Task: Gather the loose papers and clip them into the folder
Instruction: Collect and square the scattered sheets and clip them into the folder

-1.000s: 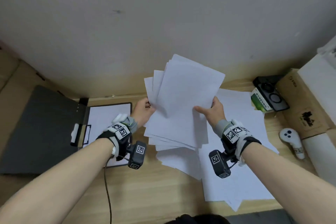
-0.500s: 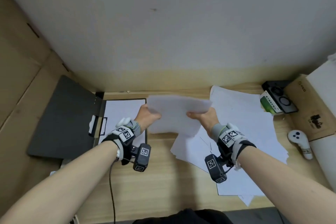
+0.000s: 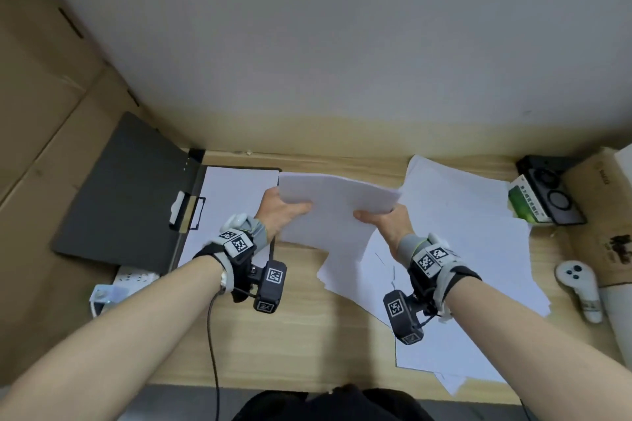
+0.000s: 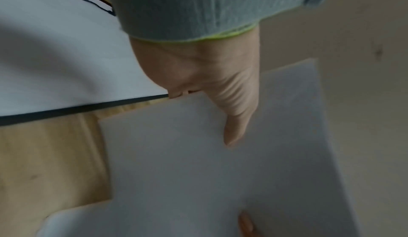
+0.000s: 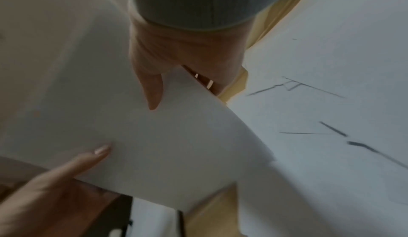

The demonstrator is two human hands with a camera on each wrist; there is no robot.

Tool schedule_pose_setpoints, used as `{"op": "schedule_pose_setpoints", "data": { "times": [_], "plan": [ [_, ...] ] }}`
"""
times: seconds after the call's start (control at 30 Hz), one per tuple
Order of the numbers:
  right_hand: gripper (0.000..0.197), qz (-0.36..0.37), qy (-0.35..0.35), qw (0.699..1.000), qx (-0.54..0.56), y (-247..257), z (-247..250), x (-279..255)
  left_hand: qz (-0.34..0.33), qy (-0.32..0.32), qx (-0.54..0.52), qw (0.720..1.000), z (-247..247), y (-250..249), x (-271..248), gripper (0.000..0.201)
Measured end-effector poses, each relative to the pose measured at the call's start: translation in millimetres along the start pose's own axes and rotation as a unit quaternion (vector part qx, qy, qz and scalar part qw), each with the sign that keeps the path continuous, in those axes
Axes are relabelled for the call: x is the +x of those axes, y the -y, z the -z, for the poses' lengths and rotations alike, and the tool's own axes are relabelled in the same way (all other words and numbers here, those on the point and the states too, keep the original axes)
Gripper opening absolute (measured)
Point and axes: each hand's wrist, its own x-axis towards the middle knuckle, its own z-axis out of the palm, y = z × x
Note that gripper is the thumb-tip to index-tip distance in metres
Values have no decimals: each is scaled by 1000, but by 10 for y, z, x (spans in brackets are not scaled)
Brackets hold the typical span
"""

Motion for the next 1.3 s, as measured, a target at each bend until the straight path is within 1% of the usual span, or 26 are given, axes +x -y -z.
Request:
{"op": "schedule_pose_setpoints", "data": {
  "times": [0.07,0.17,0.23,0.3,0.37,0.43,0.5,0.63,0.73,0.77,0.83,0.9,0.97,1.03,1.13,1.2,1.27,1.3],
  "plan": [
    [39,-5,5,1000,-7,-80,-6,28,5,-14,9,1000,-82,65,-7,26],
    [31,-11,2,1000,13,-43,-23,109,24,-53,-6,998,-147,65,34,18],
    [29,-18,2,999,34,-45,-30,164,31,-64,-9,997,-128,91,58,21],
    [31,-33,13,999,20,-125,-47,187,42,-60,7,997,-99,192,65,25],
    [30,-62,39,997,-26,-291,-148,197,70,-65,25,995,2,375,40,27],
    [24,-69,43,995,-58,-373,-167,210,79,-61,31,994,46,499,71,25],
    [20,-71,31,995,-66,-380,-147,200,82,-48,30,995,60,539,85,23],
    [20,-72,14,995,-65,-314,-406,233,61,2,20,998,378,556,212,26],
    [23,-81,-10,993,-83,-343,-739,333,76,0,64,995,774,635,373,15],
    [23,-83,-13,993,-88,-366,-857,364,82,-4,85,993,910,678,435,13],
    [18,-93,-15,990,-100,-410,-1051,392,106,-7,132,986,1140,762,522,18],
    [13,-105,-7,987,-122,-471,-1292,448,140,-22,175,974,1436,846,612,16],
    [14,-111,-4,985,-130,-506,-1444,462,181,-38,211,960,1669,881,664,13],
    [19,-120,2,983,-142,-565,-1650,508,210,-39,286,934,1953,938,736,17],
    [15,-135,2,977,-164,-659,-1880,580,221,-19,418,881,2212,1004,819,28],
    [18,-145,-2,974,-174,-712,-1960,620,212,-8,485,849,2259,1022,877,32],
    [21,-151,-6,969,-196,-771,-2069,681,215,18,521,826,2302,1038,950,32],
    [22,-155,-7,966,-205,-780,-2102,682,212,33,532,819,2294,1053,975,31]
  ]
}}
